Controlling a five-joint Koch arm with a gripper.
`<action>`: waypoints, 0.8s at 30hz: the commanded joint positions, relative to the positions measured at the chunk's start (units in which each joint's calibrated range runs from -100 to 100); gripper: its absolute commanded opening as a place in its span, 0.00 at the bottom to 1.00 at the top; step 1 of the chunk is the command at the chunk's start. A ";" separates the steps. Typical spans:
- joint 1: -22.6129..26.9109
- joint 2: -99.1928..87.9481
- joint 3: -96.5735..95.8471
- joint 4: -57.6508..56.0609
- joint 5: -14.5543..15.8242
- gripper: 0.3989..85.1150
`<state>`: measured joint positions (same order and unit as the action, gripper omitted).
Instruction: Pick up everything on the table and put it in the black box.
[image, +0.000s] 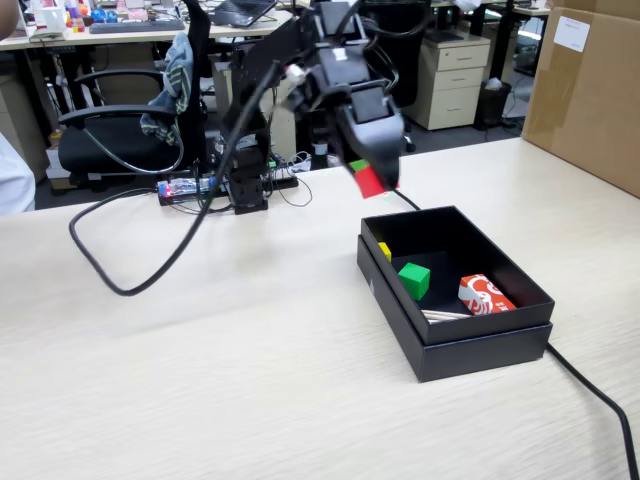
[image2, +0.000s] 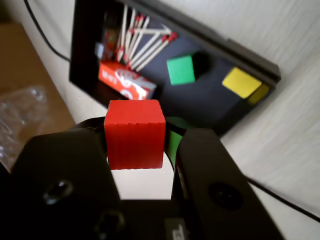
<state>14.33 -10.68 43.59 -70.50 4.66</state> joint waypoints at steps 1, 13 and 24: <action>2.88 -0.28 2.38 -0.04 0.68 0.01; 4.88 31.96 8.18 0.05 3.96 0.01; 5.03 37.93 5.19 0.05 4.25 0.18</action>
<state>19.12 28.80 47.15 -70.27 8.91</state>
